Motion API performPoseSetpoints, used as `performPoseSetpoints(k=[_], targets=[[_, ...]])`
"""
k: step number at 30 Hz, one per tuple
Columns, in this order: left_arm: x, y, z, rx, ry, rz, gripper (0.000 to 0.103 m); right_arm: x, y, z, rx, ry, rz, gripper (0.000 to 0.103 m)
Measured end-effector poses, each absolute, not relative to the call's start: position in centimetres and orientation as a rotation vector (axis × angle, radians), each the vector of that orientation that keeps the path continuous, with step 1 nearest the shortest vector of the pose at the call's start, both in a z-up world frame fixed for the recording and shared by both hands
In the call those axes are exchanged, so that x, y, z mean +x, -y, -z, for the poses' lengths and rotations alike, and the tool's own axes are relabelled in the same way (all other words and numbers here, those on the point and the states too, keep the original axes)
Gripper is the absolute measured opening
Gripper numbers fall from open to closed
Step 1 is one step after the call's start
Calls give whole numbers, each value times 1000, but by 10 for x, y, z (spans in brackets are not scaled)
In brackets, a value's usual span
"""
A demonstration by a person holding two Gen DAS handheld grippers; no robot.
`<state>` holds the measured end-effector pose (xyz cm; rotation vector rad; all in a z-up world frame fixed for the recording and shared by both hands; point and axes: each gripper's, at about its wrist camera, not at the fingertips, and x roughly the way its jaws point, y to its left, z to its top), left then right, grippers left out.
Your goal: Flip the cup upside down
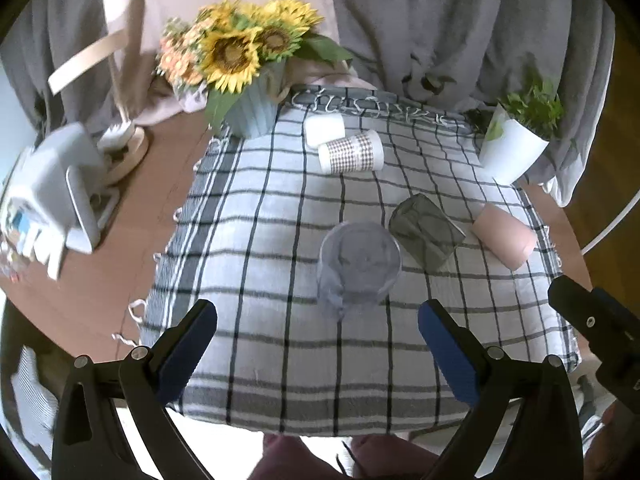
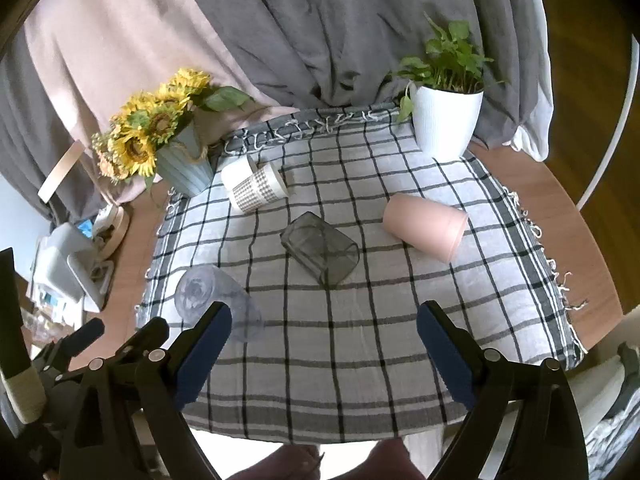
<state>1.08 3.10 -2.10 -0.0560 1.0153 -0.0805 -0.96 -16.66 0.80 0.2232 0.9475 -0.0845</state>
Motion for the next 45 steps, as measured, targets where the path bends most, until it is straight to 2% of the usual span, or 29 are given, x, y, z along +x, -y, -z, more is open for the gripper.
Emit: performPoseSetpoints(k=[20, 45], targets=[[-7, -36, -3, -42, -926, 46, 103, -31, 162, -15, 212, -933, 135, 96], [-9, -38, -3, -35, -930, 49, 103, -33, 159, -14, 212, -938, 139, 96]])
